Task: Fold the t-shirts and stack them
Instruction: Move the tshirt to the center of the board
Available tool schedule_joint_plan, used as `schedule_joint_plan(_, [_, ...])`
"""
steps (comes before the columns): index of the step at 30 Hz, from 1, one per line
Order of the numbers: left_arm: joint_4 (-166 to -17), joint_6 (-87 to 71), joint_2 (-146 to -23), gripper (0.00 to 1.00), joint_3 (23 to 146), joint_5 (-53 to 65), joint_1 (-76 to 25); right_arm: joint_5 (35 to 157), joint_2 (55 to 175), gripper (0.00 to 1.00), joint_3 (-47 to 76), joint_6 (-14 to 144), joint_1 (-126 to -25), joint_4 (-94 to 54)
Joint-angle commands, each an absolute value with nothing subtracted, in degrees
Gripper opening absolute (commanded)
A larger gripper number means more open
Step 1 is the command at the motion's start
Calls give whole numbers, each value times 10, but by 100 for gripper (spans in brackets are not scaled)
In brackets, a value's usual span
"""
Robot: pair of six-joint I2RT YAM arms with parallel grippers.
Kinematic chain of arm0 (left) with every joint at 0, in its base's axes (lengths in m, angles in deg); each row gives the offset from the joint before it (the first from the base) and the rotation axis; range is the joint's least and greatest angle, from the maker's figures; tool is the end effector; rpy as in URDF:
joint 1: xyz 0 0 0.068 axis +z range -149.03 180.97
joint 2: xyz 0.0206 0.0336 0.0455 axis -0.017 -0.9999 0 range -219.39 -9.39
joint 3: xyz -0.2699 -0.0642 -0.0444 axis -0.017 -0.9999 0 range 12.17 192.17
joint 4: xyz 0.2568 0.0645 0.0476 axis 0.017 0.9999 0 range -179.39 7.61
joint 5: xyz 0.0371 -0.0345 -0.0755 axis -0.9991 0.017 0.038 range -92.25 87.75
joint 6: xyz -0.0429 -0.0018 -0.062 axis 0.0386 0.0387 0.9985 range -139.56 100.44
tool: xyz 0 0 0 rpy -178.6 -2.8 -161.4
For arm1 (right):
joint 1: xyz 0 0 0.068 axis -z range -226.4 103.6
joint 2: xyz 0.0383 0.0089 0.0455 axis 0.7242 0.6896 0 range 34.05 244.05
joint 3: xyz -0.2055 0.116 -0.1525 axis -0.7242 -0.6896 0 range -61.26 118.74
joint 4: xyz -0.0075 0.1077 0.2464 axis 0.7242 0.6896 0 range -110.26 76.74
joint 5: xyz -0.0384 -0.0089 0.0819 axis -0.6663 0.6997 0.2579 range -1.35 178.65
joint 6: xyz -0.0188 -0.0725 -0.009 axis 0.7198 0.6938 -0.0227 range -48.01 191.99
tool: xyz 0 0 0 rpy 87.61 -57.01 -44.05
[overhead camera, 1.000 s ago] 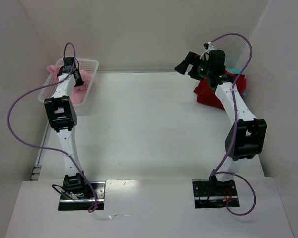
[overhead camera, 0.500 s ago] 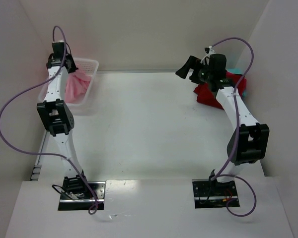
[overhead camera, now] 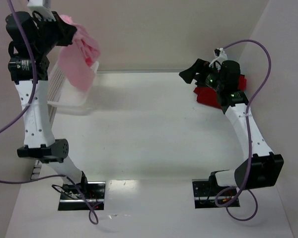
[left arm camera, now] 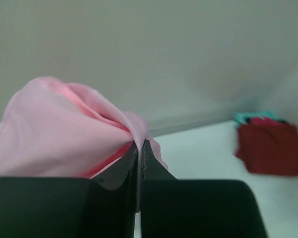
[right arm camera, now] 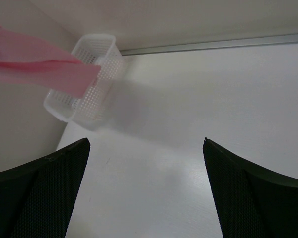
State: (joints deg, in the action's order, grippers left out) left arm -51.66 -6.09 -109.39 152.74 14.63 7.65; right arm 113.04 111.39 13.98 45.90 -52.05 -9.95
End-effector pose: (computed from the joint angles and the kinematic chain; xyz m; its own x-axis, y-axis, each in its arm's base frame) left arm 0.3551 0.0231 0.5986 0.0066 -0.2238 -0.9746 0.1835 0.9584 -0.2188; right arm 0.3399 0.0600 0.4016 -0.4078 0.3621 -0.8382 -0.3470 0.7877 0.5091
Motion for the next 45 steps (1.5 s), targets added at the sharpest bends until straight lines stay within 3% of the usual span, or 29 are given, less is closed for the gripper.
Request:
schedule_joint_plan(1, [-498,-75,-1043,2,1471,278,17,1145,1073,100,109,475,-526,-126])
schedule_joint_plan(6, [-511,-64,-967,2,1399,309,-71,1145,1024,100,71,480,-526,-133])
schedule_joint_plan(11, [-578,-22,-898,2,1304,376,-76,1182,992,100,40,472,-526,-159])
schedule_joint_plan(16, [-590,-50,-869,10,1112,316,-76,1194,962,100,-3,452,-532,-200])
schedule_joint_plan(19, [-579,-57,-874,0,1040,249,-76,1187,968,100,-3,462,-532,-182])
schedule_joint_plan(22, [-579,-64,-881,0,963,203,-76,1187,968,100,-8,469,-532,-175])
schedule_joint_plan(27, [-593,-112,-861,4,922,281,-95,1198,986,100,-22,482,-549,-175])
schedule_joint_plan(32, [-607,-117,-869,0,970,147,-172,1157,1024,100,3,501,-598,-147])
schedule_joint_plan(37, [-592,-81,-917,0,1144,70,-207,1157,1055,100,13,501,-624,-168])
schedule_joint_plan(40, [-592,-69,-948,0,1225,95,-207,1163,1055,100,8,501,-629,-181])
schedule_joint_plan(45, [-592,-27,-1038,0,1377,241,-228,1115,1012,100,-36,502,-629,-199])
